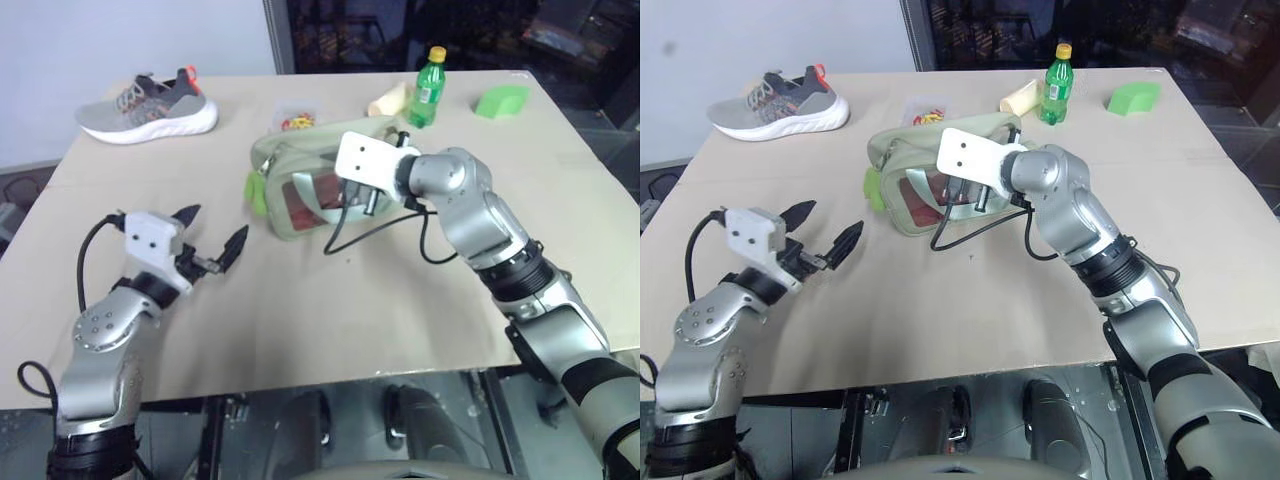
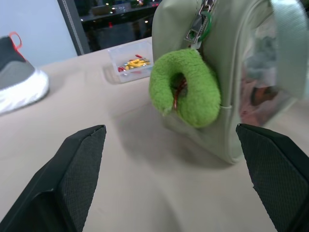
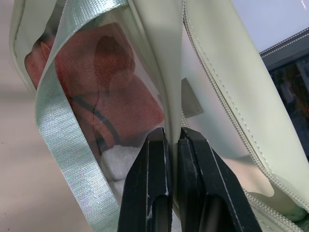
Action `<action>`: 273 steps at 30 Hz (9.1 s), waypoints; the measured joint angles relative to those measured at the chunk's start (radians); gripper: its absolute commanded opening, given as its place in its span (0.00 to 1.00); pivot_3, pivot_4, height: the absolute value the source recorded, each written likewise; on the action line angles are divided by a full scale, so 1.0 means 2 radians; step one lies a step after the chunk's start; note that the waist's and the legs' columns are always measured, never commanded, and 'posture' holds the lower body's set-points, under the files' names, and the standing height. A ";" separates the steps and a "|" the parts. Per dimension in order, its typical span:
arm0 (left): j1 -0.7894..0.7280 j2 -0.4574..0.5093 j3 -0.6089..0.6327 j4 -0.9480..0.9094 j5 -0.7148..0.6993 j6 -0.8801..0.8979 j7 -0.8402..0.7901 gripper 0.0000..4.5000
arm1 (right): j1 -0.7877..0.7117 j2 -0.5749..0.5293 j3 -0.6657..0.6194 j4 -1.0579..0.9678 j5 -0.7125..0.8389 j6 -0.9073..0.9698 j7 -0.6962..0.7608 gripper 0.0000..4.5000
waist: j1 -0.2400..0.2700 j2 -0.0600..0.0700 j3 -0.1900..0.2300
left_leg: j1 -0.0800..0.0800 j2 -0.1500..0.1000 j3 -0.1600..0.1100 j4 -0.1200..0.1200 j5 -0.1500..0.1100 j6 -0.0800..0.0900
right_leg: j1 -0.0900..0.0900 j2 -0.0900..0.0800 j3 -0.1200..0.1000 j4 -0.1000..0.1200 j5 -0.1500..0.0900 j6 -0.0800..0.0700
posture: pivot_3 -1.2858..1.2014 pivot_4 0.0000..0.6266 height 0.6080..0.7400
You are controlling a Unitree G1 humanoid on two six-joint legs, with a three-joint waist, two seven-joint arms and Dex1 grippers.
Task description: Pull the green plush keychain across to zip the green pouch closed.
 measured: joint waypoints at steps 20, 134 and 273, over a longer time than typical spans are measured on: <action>-0.101 0.001 -0.098 0.124 0.185 -0.122 0.043 0.02 | -0.001 0.015 -0.001 0.003 0.014 0.001 -0.008 0.00 | 0.000 0.000 0.000 | 0.000 0.000 0.000 0.000 0.000 0.000 | 0.000 0.000 0.000 0.000 0.001 0.001 | 0.52 0.24 1.00; -0.351 0.181 -0.140 0.297 0.102 -0.273 -0.261 0.69 | -0.017 0.043 -0.014 0.047 0.055 -0.013 -0.029 0.00 | -0.001 -0.001 0.001 | -0.002 0.000 0.003 0.000 0.001 -0.001 | -0.002 0.001 0.001 0.001 0.000 0.003 | 0.52 0.24 1.00; -0.075 -0.030 -0.040 0.165 0.014 -0.098 -0.025 0.00 | 0.078 -0.030 -0.125 0.244 0.106 -0.165 -0.306 0.02 | -0.002 0.001 -0.034 | 0.001 -0.001 0.002 0.001 0.000 0.000 | 0.002 0.000 -0.002 0.000 0.000 0.003 | 0.52 0.00 1.00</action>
